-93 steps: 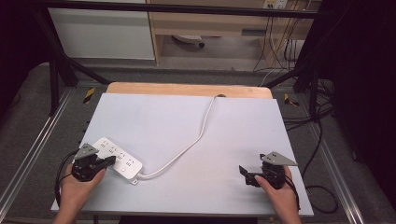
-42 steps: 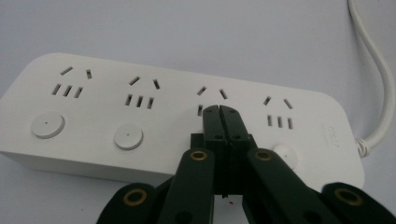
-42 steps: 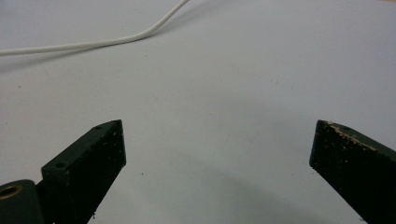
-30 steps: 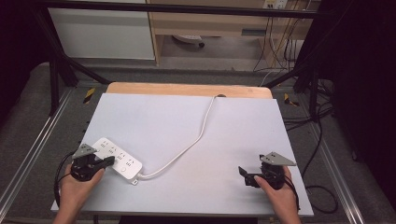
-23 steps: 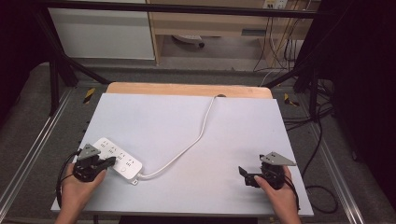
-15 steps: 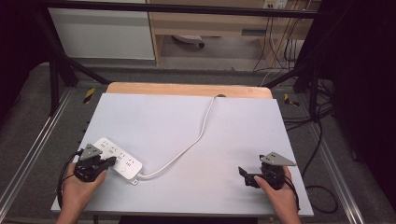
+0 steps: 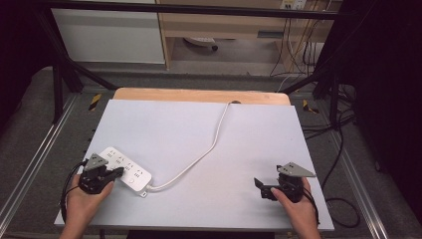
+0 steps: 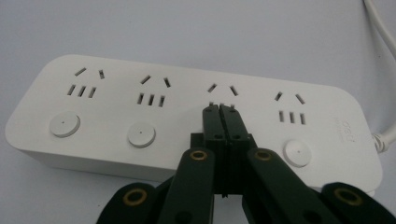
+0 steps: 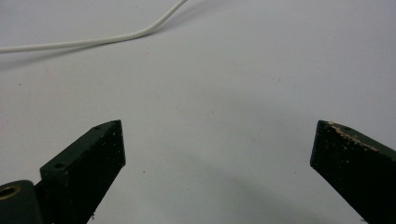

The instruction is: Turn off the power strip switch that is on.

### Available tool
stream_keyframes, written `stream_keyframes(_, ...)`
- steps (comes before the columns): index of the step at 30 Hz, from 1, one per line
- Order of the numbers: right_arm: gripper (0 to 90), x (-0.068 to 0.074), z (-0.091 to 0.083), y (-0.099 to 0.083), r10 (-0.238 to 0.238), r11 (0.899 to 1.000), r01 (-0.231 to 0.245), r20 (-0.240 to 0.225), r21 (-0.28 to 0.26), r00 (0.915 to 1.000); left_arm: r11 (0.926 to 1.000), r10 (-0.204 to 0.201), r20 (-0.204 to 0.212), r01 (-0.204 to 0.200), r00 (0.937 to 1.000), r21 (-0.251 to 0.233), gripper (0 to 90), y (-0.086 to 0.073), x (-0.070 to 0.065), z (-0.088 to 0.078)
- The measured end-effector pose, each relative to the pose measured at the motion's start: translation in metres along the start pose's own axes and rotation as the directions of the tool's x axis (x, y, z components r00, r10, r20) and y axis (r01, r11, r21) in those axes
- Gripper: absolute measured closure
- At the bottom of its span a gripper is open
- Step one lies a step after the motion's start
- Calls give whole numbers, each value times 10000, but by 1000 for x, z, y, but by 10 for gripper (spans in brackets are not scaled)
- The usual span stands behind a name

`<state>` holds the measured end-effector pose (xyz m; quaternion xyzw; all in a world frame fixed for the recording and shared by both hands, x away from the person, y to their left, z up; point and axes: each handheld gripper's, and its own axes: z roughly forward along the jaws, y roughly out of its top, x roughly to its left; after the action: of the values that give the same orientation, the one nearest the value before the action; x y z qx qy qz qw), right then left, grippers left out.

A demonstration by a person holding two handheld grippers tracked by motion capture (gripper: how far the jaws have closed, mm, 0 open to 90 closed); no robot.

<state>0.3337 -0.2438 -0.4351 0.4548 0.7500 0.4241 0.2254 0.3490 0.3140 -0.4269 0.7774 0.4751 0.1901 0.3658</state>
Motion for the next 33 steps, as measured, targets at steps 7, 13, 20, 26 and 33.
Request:
stream_keyframes(7,39,0,0,0,11,10000,-11,-2,2,10000,9999,141,-61,-140,9999,46,900,0,-1,0)
stream_keyframes(13,39,0,0,0,-14,10000,14,-7,-4,10000,9999,115,-42,-114,9999,35,900,0,0,0)
stream_keyframes(20,39,0,0,0,-24,10000,24,-4,0,10000,10000,33,3,-33,10000,3,900,0,0,0)
stream_keyframes(26,39,0,0,0,-9,10000,9,4,8,10000,10000,75,-32,-75,10000,3,900,0,0,0)
stream_keyframes(33,39,0,0,0,-31,10000,31,8,-3,10000,10000,27,-3,-27,10000,-9,900,0,0,0)
